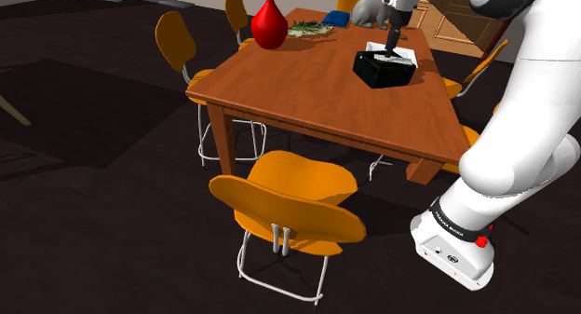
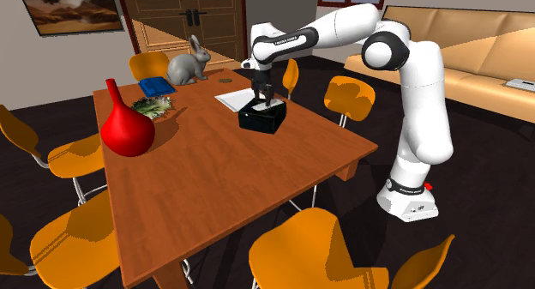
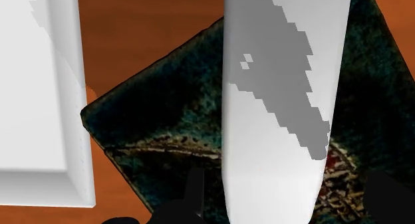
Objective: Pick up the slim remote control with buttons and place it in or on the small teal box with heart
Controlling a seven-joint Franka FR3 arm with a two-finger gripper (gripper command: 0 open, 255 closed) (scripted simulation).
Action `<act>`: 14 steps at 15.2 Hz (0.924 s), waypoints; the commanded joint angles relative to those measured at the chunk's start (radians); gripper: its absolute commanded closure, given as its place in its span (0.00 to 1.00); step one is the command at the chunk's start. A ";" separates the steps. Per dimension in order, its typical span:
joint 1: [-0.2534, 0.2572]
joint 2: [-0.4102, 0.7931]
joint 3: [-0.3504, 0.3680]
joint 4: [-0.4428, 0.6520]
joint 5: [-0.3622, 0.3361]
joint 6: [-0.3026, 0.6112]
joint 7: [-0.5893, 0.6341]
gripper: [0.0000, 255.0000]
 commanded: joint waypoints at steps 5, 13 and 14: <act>-0.003 -0.011 -0.003 0.086 -0.006 -0.096 0.005 0.00; -0.004 -0.011 -0.004 0.112 -0.006 -0.122 0.006 0.00; -0.004 -0.011 -0.004 0.112 -0.006 -0.122 0.006 0.00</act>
